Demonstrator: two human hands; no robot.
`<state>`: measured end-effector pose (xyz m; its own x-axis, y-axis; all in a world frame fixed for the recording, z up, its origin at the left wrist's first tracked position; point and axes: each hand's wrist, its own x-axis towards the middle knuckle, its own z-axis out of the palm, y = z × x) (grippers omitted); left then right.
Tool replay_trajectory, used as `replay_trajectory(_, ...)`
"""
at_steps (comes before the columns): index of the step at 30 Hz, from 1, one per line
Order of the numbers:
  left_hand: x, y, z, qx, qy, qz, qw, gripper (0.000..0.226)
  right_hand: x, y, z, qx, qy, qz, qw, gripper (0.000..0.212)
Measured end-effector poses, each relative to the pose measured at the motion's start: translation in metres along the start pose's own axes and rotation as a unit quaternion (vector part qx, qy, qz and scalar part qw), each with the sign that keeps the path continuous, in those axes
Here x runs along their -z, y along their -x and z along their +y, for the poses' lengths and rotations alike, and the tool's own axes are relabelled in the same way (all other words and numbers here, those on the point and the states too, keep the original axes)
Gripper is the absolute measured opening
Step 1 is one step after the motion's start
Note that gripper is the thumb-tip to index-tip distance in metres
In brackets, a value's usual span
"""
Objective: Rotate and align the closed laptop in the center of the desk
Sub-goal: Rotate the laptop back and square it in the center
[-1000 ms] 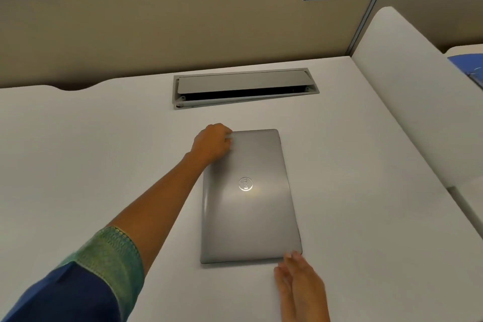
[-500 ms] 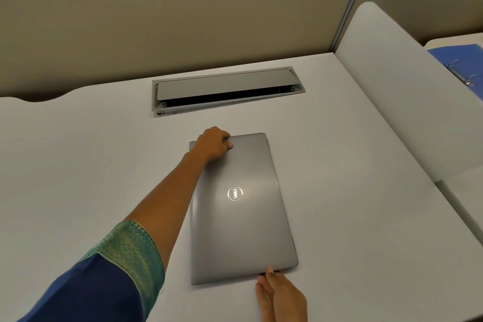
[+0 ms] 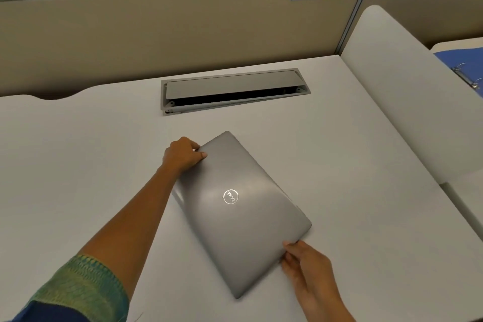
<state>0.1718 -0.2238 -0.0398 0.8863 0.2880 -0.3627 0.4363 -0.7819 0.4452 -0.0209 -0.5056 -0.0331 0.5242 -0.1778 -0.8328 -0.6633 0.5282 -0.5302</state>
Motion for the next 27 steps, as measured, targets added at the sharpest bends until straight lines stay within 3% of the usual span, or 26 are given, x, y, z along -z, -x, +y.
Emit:
replay_trajectory(4, 0.003, 0.023, -0.027, 0.047, 0.042, 0.023, 0.998, 0.042, -0.004, -0.014, -0.035, 0.038, 0.027, -0.015, 0.999, 0.015)
replay_trajectory(8, 0.001, 0.054, -0.038, 0.073, 0.091, 0.041, 0.992, 0.008, -0.012, -0.025, -0.080, 0.065, 0.119, -0.013, 0.991, 0.011)
replay_trajectory(16, -0.017, 0.102, -0.048, 0.131, 0.181, 0.063, 0.973, 0.022, -0.030, -0.060, -0.138, 0.104, 0.312, -0.020, 0.944, 0.014)
replay_trajectory(18, -0.024, 0.110, -0.053, 0.139, 0.220, 0.065, 0.963, 0.013, -0.033, -0.069, -0.144, 0.112, 0.347, -0.018, 0.931, 0.016)
replay_trajectory(22, -0.034, 0.122, -0.058, 0.160, 0.256, 0.073, 0.950, 0.023, -0.040, -0.077, -0.152, 0.120, 0.393, -0.018, 0.912, 0.016)
replay_trajectory(27, -0.036, 0.130, -0.057, 0.165, 0.255, 0.081, 0.949, 0.016, -0.042, -0.080, -0.153, 0.133, 0.405, -0.023, 0.904, 0.015)
